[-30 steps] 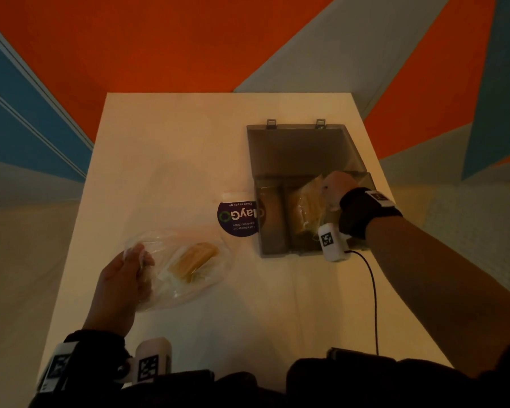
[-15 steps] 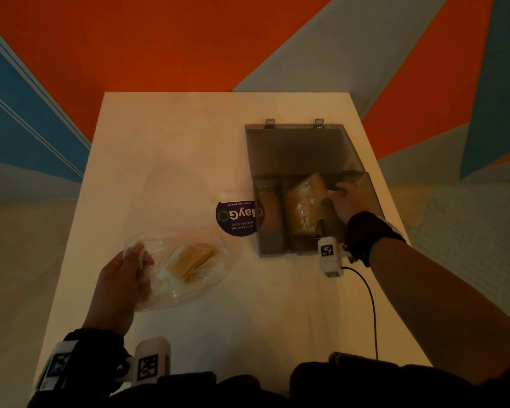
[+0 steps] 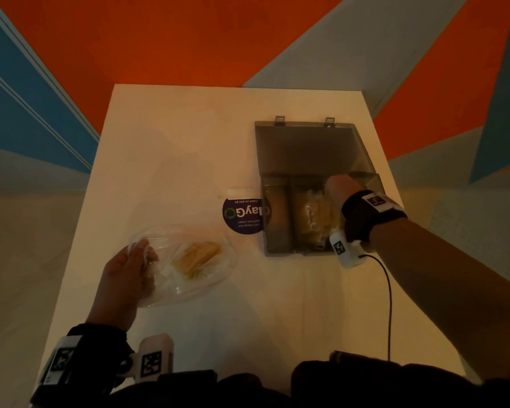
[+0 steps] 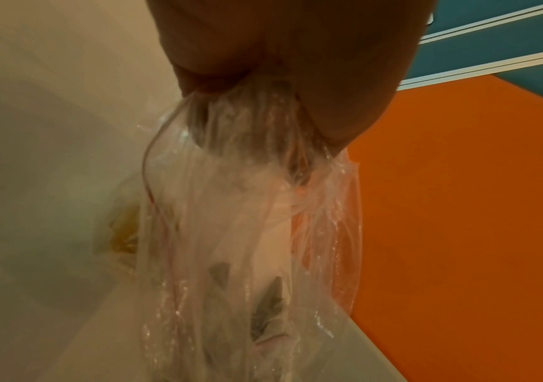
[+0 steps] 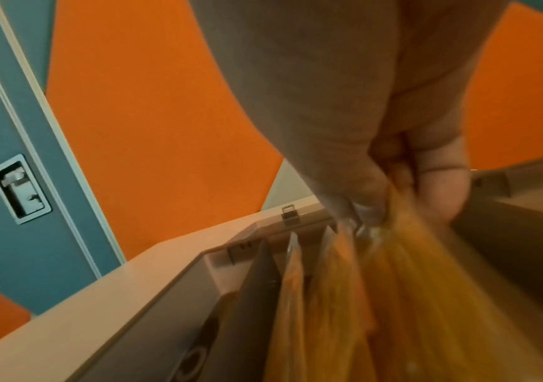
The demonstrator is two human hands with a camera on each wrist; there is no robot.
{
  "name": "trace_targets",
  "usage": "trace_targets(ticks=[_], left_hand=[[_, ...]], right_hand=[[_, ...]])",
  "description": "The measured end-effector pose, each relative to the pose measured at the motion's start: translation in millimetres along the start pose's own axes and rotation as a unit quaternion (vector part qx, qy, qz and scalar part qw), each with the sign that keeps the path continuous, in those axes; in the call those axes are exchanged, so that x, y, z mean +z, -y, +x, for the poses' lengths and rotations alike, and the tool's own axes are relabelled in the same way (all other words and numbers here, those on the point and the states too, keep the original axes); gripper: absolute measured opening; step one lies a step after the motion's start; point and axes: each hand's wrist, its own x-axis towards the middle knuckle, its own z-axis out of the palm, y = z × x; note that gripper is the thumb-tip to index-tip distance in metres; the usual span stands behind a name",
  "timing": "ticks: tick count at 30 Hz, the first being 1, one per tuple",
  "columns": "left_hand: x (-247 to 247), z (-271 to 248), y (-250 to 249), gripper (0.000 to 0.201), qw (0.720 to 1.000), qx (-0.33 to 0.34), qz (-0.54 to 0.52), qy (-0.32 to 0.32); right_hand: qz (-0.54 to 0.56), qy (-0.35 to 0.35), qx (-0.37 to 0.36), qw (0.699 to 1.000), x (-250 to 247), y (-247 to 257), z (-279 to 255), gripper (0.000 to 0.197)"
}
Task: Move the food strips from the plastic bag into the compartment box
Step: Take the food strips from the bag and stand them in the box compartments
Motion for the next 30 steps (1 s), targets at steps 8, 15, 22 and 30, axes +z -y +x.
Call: trace_targets(ticks=[8,15,22,30], left_hand=[[1,1,-3,0.038,1.000,0.009,0.007,0.007],[0,1,1,0.035,1.000,0.007,0.015,0.004],[-2,0,-1,0.035,1.000,0.006,0.014,0.004],[-4,-1,-1,0.035,1.000,0.000,0.005,-0.009]], right_hand=[[0.309,0.005,0.082,0.947,22,-10,1,0.039],[0.359,0.138,0.096,0.918,66,-15,-15,0.075],[0.276,-0.044,0.045,0.959,49,-2,2,0.057],[0.218,-0.124,0.001,0.968,23,-26,-10,0.039]])
